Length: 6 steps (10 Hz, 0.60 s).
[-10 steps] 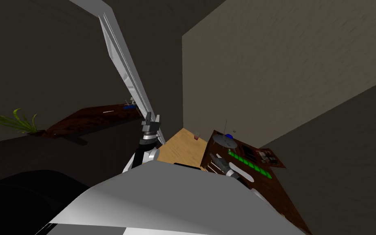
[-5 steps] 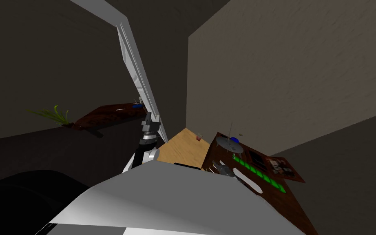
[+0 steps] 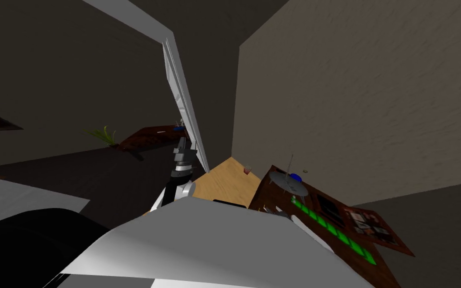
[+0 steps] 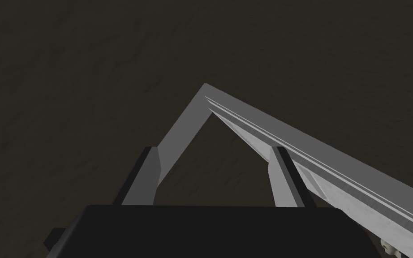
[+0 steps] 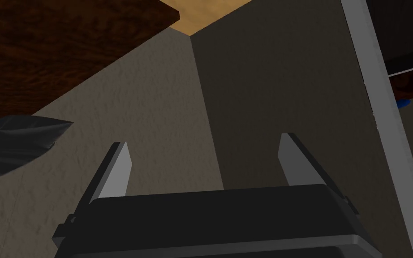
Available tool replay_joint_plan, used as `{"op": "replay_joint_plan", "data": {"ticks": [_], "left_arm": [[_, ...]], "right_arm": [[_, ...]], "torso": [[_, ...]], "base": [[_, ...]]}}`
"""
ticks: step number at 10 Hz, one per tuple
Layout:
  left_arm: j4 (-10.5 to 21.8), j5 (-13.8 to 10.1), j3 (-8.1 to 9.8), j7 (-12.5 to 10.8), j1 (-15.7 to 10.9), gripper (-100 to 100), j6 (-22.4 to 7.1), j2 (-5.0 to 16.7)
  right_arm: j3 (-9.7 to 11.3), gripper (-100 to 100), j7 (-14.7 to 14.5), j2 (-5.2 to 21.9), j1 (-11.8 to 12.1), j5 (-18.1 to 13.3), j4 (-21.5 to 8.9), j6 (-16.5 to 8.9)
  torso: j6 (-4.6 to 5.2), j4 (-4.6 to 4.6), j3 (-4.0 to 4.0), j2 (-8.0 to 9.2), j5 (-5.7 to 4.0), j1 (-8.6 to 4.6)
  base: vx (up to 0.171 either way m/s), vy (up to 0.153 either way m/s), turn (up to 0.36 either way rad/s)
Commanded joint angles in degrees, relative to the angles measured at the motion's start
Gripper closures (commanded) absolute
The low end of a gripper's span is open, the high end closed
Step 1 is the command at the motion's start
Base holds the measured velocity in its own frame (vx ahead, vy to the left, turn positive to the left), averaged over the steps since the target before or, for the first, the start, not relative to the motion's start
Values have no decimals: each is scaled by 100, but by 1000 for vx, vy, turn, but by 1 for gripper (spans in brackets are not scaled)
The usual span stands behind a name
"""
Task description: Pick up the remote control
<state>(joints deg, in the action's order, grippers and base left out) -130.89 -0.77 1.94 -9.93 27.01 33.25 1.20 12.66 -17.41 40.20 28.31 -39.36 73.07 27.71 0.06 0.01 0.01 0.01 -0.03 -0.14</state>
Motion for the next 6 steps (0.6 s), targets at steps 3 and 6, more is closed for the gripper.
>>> {"op": "replay_joint_plan", "data": {"ticks": [3, 6], "left_arm": [[0, 0, 0, 0, 0, 0, 0, 0], [0, 0, 0, 0, 1, 0, 0, 0]], "right_arm": [[52, -100, -175, 178, 36, -500, -692, 23], [80, -100, -220, 252, 5, -720, -974, 33]], "torso": [[2, 0, 1, 1, 0, -4], [2, 1, 1, 2, 1, 2]], "base": [[-6, -41, 249], [-11, -32, 127]]}}
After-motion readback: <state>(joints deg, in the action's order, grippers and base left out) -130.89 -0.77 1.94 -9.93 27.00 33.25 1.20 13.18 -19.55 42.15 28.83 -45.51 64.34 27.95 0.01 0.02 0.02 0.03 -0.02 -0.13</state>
